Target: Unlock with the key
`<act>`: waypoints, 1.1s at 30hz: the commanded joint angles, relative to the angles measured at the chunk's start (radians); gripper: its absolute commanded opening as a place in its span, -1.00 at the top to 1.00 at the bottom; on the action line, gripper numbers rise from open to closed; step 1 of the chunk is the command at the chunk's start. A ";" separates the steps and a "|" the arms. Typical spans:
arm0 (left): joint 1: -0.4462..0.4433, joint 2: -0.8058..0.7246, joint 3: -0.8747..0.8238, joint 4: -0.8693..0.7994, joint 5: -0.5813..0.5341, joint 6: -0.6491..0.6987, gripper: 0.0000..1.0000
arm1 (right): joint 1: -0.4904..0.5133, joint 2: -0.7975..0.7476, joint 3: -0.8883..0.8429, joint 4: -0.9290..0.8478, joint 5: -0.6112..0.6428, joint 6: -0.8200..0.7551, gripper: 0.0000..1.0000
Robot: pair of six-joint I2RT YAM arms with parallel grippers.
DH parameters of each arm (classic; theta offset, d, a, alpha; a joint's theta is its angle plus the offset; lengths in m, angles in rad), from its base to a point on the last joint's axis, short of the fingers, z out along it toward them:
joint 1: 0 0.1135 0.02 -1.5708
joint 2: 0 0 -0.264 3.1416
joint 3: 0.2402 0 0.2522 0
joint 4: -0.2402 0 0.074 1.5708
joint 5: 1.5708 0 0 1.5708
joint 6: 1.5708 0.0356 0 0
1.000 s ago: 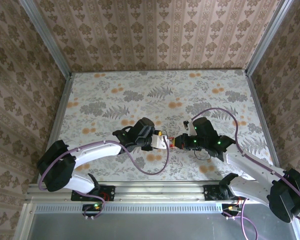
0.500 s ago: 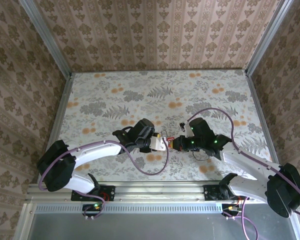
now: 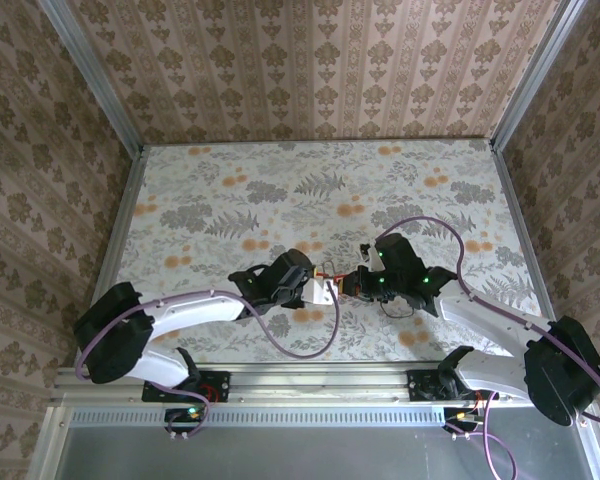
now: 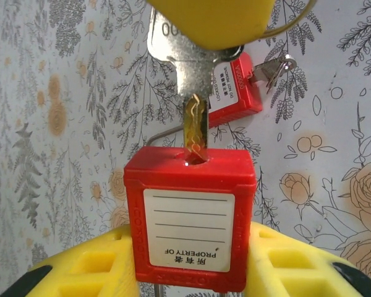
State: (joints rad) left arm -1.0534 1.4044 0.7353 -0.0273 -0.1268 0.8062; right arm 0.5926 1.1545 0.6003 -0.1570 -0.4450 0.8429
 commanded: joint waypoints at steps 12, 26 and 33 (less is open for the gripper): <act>-0.011 -0.082 0.094 0.017 0.280 -0.102 1.00 | 0.019 -0.010 0.036 -0.048 -0.062 -0.260 1.00; -0.023 -0.104 0.080 0.141 0.237 -0.168 1.00 | 0.022 0.036 -0.001 0.107 -0.160 -0.095 1.00; -0.086 -0.091 0.051 0.257 0.118 -0.113 1.00 | 0.030 0.037 0.016 0.097 -0.157 -0.054 1.00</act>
State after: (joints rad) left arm -1.0828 1.3552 0.7498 -0.1135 -0.0994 0.6811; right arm 0.5938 1.1793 0.6022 -0.1318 -0.5114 0.7700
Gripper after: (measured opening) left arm 0.361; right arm 0.058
